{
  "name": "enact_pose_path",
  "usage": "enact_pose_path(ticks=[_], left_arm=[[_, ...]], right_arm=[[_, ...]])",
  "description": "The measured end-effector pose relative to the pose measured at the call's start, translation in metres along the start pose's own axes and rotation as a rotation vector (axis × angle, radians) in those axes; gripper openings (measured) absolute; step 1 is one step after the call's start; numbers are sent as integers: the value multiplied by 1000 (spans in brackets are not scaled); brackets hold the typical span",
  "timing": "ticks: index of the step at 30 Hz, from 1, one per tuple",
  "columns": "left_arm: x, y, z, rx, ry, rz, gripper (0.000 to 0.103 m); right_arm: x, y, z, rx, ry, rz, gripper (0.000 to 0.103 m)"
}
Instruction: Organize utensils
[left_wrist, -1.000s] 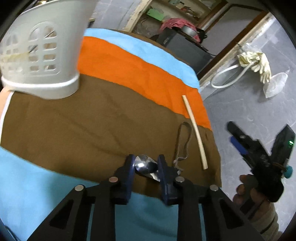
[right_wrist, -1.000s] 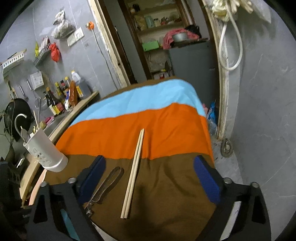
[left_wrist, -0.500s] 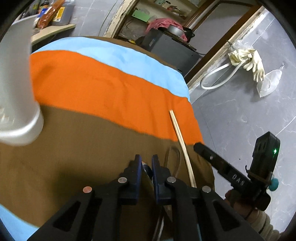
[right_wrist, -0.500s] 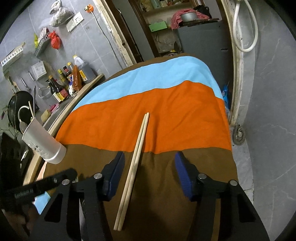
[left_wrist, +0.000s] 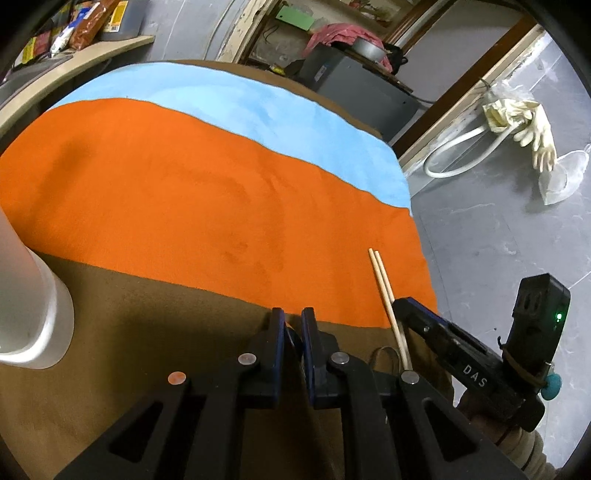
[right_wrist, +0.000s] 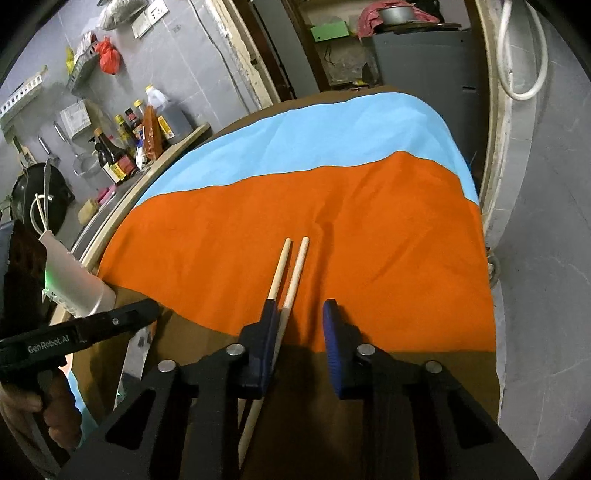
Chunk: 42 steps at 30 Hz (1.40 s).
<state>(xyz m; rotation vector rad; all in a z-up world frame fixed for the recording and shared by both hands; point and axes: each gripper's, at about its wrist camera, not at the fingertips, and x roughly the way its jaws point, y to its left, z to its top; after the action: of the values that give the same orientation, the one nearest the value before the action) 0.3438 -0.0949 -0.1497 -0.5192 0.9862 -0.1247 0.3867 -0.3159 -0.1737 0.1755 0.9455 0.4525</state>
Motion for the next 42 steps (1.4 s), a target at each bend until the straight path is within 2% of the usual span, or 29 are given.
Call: enact_pose_path(ticks=[7, 11, 14, 17, 19, 23, 30, 42], left_arm=[[1, 1, -1, -6, 44, -3, 8], [1, 2, -2, -17, 76, -10, 8], [2, 2, -3, -12, 95, -8, 8], [0, -1, -3, 17, 101, 5, 8], [-3, -3, -4, 30, 92, 13, 8], [-21, -2, -6, 30, 46, -7, 7], [-66, -5, -9, 59, -97, -48, 7], [-132, -5, -3, 125, -268, -120, 4]], right_arm=[[11, 3, 8, -6, 56, -5, 17], [18, 5, 17, 0, 129, -17, 17], [20, 8, 18, -2, 151, -31, 17], [21, 9, 17, 0, 150, -52, 9], [17, 4, 15, 45, 137, -37, 6], [-2, -3, 10, 130, 54, 6, 5], [-42, 5, 5, 166, -117, 73, 4], [-98, 57, 5, 95, -336, 89, 4]])
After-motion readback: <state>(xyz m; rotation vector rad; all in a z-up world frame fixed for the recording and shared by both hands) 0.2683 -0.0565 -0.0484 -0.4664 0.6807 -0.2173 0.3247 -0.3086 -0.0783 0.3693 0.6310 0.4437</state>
